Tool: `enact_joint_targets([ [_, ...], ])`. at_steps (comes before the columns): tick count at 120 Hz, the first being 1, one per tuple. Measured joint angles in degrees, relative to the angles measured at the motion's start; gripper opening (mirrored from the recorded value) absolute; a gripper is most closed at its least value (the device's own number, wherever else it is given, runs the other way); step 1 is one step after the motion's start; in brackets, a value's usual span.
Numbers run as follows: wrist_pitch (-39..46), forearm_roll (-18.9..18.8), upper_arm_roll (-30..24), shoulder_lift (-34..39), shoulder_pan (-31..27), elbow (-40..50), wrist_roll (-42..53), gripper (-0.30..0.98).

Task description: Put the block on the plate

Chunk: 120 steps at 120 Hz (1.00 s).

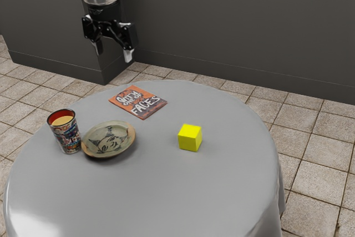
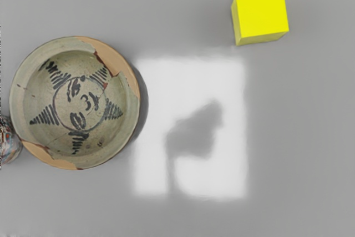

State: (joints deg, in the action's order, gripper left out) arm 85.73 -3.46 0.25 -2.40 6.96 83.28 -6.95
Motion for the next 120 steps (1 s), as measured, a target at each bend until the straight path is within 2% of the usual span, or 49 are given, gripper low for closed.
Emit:
enact_joint_targets([
  [22,1.1,0.05,-1.24,-1.39,-1.23,-0.36,-2.22,0.69],
  [31,2.12,0.02,-3.74,-5.14,-1.74,-3.38,-3.42,0.69],
  [48,3.47,0.89,-6.39,-13.78,1.17,-10.06,-5.43,0.69],
  [58,4.7,1.71,-6.25,-17.9,2.78,-11.52,-6.48,0.69],
  [71,6.22,2.45,-5.24,-24.89,4.24,-17.75,-7.71,0.69],
  [93,9.61,3.99,-2.27,-34.36,4.28,-21.71,-9.17,0.69],
  [120,12.88,5.47,-1.75,-41.64,3.29,-25.64,-10.43,0.69],
])
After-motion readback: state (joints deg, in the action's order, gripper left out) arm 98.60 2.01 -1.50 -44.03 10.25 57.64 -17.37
